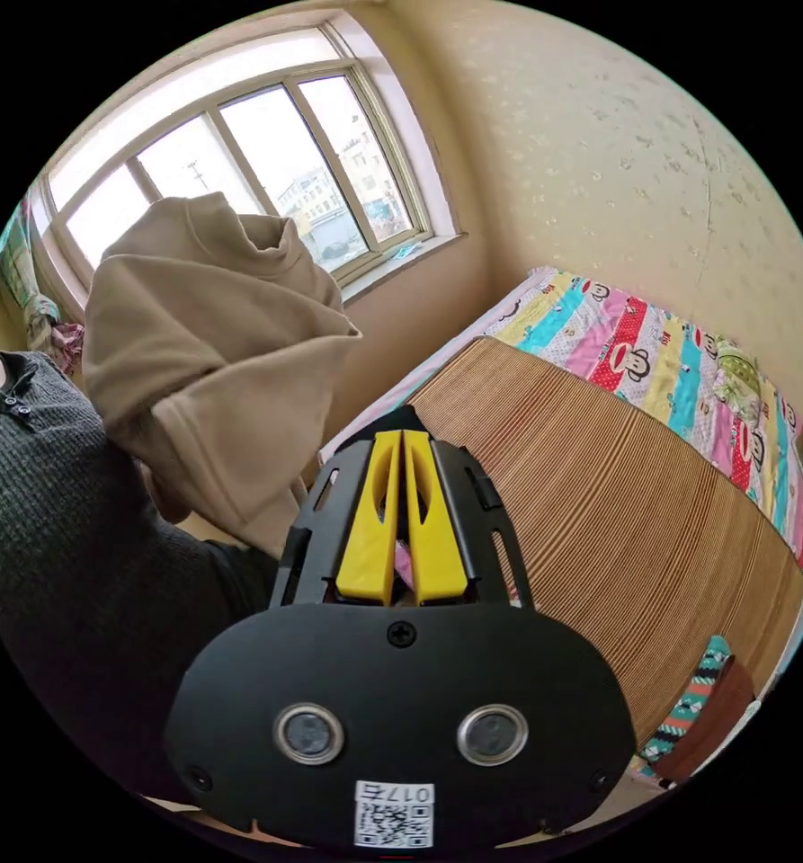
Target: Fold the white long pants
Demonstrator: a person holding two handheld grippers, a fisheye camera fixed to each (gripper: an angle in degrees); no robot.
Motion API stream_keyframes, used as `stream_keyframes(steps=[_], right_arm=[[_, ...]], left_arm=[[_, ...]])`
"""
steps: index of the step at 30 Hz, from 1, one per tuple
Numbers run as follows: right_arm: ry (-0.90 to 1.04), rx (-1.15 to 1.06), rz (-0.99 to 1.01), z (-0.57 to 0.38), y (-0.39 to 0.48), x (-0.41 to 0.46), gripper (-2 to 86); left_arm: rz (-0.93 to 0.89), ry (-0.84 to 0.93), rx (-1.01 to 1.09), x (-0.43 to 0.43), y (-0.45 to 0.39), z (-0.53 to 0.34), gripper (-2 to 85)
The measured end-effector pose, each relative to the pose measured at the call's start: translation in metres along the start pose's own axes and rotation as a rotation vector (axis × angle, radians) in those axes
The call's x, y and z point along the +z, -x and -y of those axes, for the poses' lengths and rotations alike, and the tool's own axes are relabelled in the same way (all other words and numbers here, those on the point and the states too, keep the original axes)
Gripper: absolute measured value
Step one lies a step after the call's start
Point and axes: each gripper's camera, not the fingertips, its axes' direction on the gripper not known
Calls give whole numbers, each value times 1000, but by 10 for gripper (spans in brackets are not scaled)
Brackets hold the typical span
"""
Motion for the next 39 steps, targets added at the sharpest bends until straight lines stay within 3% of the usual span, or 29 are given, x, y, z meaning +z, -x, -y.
stream_keyframes(steps=[6,8,17,24,27,31,34,39], right_arm=[[-231,182,292,-89,-140,-129,60],[-296,204,303,-113,-169,-167,84],[-317,186,325,-169,-267,-245,169],[-313,102,545,-143,-268,-225,175],[-275,106,735,-115,-259,-194,189],[-182,97,831,-95,-241,-146,203],[-112,122,1000,-93,-236,-106,201],[-84,144,1443,-74,-189,-40,180]], left_arm=[[-243,-319,-132,84,113,-122,44],[-341,-394,-197,111,150,-156,43],[-398,-45,-283,197,161,-161,43],[-540,18,-324,208,141,-170,45],[-569,-10,-326,188,125,-176,45],[-598,-78,-295,147,101,-191,45],[-636,-173,-281,120,92,-213,45],[-719,-345,-261,96,97,-246,45]])
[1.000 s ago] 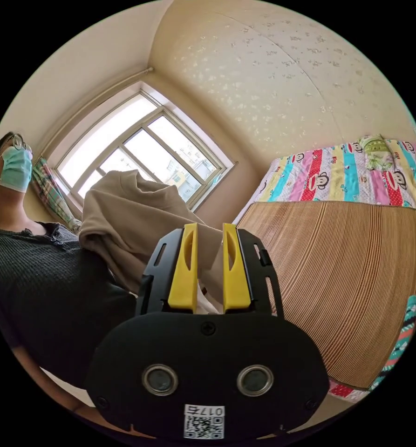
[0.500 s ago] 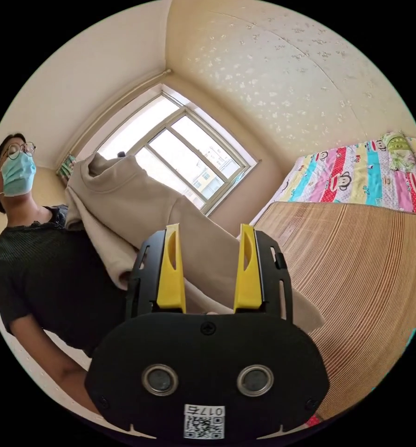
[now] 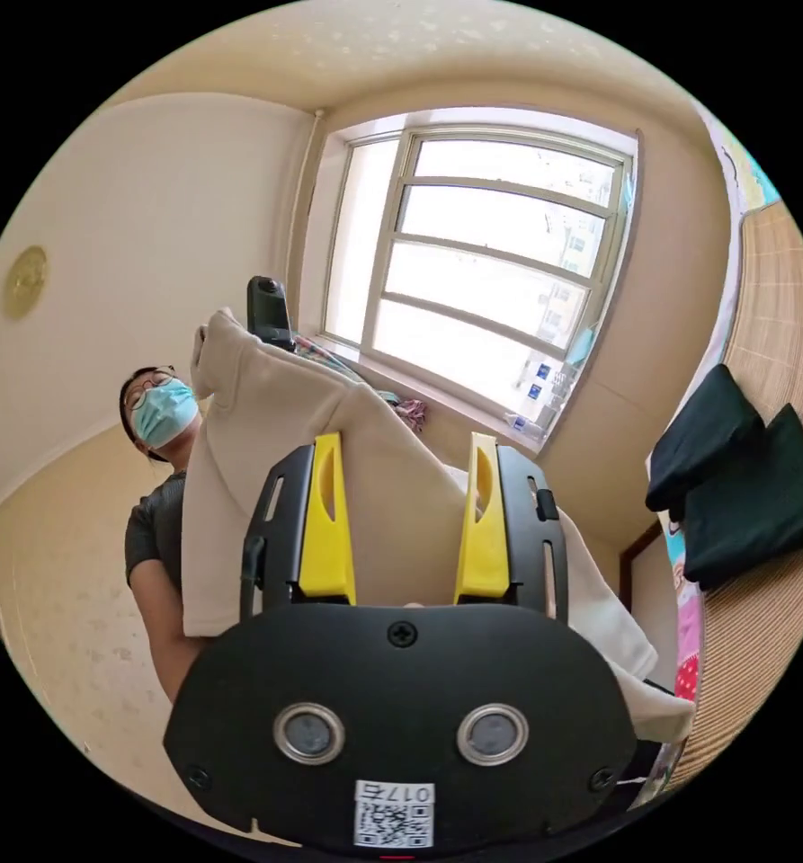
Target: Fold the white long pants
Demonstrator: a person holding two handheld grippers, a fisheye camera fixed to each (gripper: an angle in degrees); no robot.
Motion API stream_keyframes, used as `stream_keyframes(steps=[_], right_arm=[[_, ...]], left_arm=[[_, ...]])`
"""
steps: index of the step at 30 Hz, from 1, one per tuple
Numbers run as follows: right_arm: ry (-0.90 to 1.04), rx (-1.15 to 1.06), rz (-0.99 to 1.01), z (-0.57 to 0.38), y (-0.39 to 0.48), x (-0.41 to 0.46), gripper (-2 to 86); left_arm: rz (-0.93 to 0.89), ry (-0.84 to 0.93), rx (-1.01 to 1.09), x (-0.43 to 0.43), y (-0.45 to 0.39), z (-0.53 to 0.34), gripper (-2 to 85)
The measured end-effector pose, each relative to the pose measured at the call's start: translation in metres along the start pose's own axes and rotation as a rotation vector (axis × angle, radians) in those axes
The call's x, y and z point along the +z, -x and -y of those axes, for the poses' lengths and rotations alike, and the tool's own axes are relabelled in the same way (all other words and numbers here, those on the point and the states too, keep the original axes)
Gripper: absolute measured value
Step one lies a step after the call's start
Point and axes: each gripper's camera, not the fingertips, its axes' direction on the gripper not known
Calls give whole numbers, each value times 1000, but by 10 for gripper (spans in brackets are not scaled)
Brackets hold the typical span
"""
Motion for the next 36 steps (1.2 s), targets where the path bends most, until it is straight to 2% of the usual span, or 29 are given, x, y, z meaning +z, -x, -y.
stream_keyframes(steps=[4,6,7,9,12,14,15,18,20,22,23,26,32,34,36], right_arm=[[84,42,213,1,-8,53,158],[166,-24,275,1,17,69,82],[173,-69,256,0,29,68,68],[108,-163,-12,-5,83,41,44],[-107,-213,-260,-28,160,-28,36],[-244,-306,-365,-50,219,-64,33],[-293,-380,-418,-61,260,-77,32],[-358,-520,-637,-79,353,-86,30],[-413,-591,-739,-89,400,-89,29],[-452,-643,-799,-99,435,-91,29],[-452,-674,-823,-104,454,-92,29],[-448,-716,-864,-113,486,-92,28],[-474,-830,-776,-129,557,-120,29],[-398,-847,-866,-119,587,-119,29],[-337,-778,-1103,-82,617,-114,28]], left_arm=[[-88,-33,70,-7,-6,-5,45],[-85,-27,86,-10,-10,-6,45],[-59,-15,91,-13,-13,-5,45],[2,21,86,-15,-22,-2,46],[165,101,81,-21,-47,9,46],[436,160,11,-34,-64,15,46],[517,172,-18,-38,-66,16,46],[873,212,-164,-60,-69,15,44],[1195,218,-264,-76,-65,9,43],[1409,217,-394,-90,-54,0,41],[1528,287,-444,-88,-41,-9,41],[1659,497,-487,-69,2,-45,39],[1633,455,-249,-23,42,-71,36],[1680,509,-261,-19,62,-52,34],[1765,592,-317,-29,89,-22,31]])
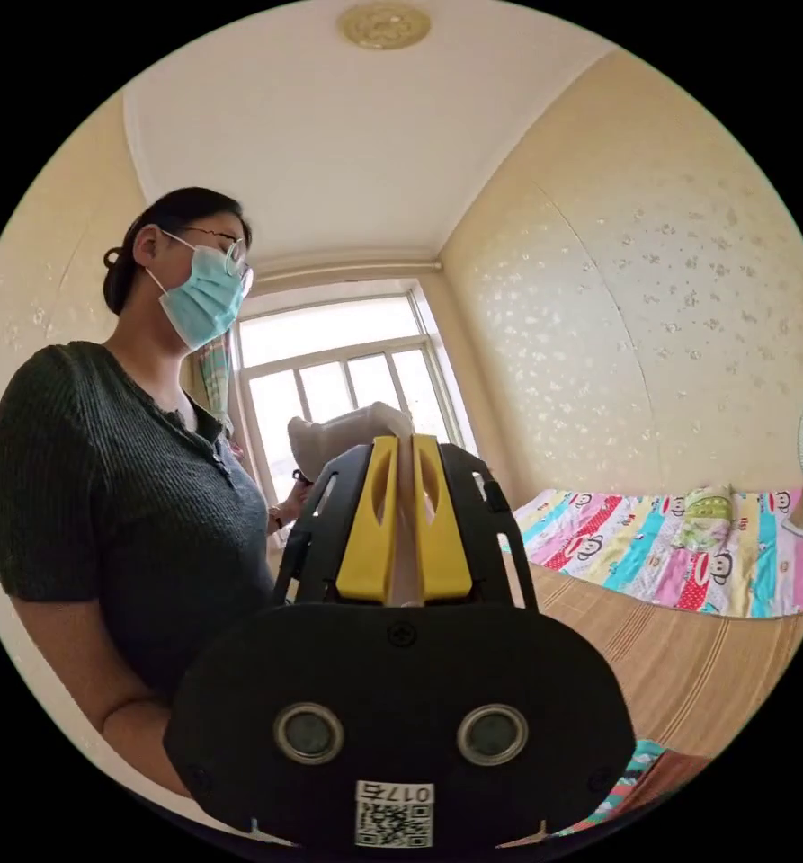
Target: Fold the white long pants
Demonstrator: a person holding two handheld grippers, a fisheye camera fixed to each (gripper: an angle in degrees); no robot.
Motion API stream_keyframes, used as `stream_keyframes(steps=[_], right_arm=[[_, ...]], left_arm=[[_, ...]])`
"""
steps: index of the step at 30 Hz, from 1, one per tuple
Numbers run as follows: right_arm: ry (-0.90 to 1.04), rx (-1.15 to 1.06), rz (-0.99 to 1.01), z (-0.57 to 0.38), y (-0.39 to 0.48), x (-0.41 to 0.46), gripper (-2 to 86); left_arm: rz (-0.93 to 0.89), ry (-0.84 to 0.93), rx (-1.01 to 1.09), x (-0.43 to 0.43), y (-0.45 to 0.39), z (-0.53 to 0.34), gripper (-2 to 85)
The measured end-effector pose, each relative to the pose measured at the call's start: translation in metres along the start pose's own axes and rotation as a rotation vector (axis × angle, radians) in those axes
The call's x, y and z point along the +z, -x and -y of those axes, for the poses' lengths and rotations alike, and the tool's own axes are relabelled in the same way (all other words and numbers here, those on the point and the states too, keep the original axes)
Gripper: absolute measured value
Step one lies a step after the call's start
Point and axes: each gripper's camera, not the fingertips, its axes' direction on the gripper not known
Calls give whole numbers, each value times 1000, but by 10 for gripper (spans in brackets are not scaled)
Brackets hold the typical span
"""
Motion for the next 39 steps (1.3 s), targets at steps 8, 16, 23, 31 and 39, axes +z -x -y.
stream_keyframes(steps=[8,16,23,31,39], right_arm=[[492,241,-422,86,-181,140,26],[833,614,-579,-45,-332,270,10],[1375,662,-455,-257,-283,366,3],[1482,577,-610,-308,-288,439,3],[1496,1077,-808,-336,-297,380,3]], left_arm=[[239,446,-398,74,299,119,43],[551,3,-1255,42,435,-142,48],[529,757,-1201,77,421,-335,45],[446,928,-1033,17,435,-382,34],[160,263,-1462,-221,374,-414,11]])
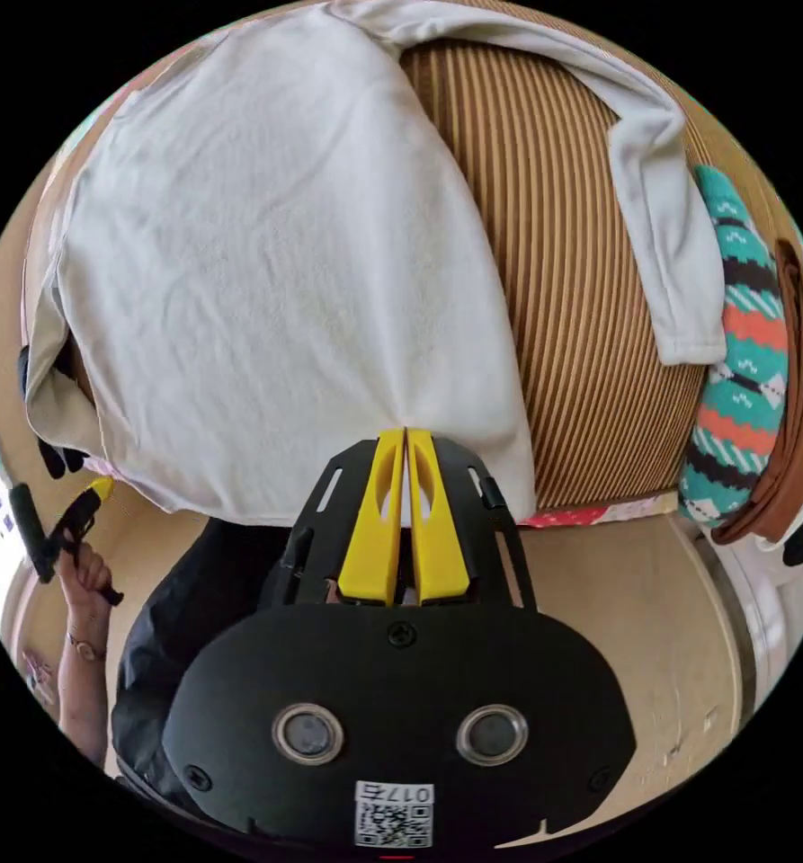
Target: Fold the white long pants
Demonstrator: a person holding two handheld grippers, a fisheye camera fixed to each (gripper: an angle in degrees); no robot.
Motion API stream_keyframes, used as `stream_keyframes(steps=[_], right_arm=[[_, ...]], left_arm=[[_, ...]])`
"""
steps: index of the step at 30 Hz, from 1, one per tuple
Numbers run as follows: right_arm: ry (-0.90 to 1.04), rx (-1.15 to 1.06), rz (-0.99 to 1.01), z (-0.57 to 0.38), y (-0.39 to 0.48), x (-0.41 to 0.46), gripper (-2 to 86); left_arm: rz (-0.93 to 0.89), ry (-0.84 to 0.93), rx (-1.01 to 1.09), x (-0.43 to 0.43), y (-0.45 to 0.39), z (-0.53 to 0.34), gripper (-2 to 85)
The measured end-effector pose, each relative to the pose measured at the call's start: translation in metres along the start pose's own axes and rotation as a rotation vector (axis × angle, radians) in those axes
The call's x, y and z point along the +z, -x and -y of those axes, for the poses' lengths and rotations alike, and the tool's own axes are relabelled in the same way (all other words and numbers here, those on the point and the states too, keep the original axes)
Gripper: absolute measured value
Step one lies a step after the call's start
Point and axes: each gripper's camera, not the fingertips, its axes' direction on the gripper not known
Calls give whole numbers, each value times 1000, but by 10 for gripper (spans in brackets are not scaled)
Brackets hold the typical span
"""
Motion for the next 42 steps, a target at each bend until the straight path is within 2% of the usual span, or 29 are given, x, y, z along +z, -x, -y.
stream_keyframes(steps=[2,3,5,7,8,10,12,13,14,15,16,18,20,23,25,26,28,30,34,35,38,42], right_arm=[[8,73,46,-8,-12,-5,2],[2,105,106,-14,-18,-8,2],[-19,154,209,-26,-26,-11,2],[-31,218,284,-39,-32,-12,2],[-35,264,321,-49,-34,-12,1],[-48,321,373,-64,-37,-14,1],[-66,375,432,-82,-39,-16,1],[-70,383,442,-85,-40,-17,1],[-76,395,450,-91,-42,-20,1],[-80,404,444,-96,-45,-23,1],[-82,407,437,-98,-46,-25,1],[-106,406,413,-107,-55,-37,2],[-135,383,403,-112,-63,-46,2],[-159,356,352,-119,-78,-53,2],[-146,368,337,-122,-89,-50,2],[-134,380,347,-124,-96,-46,1],[-125,409,374,-127,-108,-41,2],[-129,459,433,-130,-123,-36,1],[-134,514,523,-134,-144,-33,1],[-133,516,529,-135,-149,-35,1],[-136,481,467,-136,-159,-44,2],[-109,394,304,-139,-161,-46,2]], left_arm=[[-463,-169,-312,-66,68,-25,73],[-584,-240,-401,-78,84,-33,87],[-986,-512,-684,-107,129,-55,116],[-1077,-568,-791,-127,138,-47,118],[-1043,-554,-810,-146,139,-32,122],[-976,-454,-899,-161,135,-12,136],[-1053,-404,-994,-161,131,2,151],[-1181,-503,-1043,-164,132,7,150],[-1303,-726,-1033,-176,137,9,138],[-1340,-831,-1003,-186,139,10,108],[-1362,-938,-960,-206,142,13,48],[-1308,-922,-972,-243,143,18,5],[-1147,-896,-933,-308,148,20,-2],[-1030,-852,-792,-374,156,30,4],[-1065,-785,-781,-387,160,34,41],[-1111,-736,-825,-387,165,32,125],[-1141,-724,-942,-383,170,17,205],[-1145,-759,-1022,-378,176,3,219],[-1272,-930,-1021,-362,193,4,199],[-1258,-933,-1048,-359,197,5,161],[-1131,-808,-1123,-356,209,6,64],[-1023,-772,-1010,-365,215,6,47]])
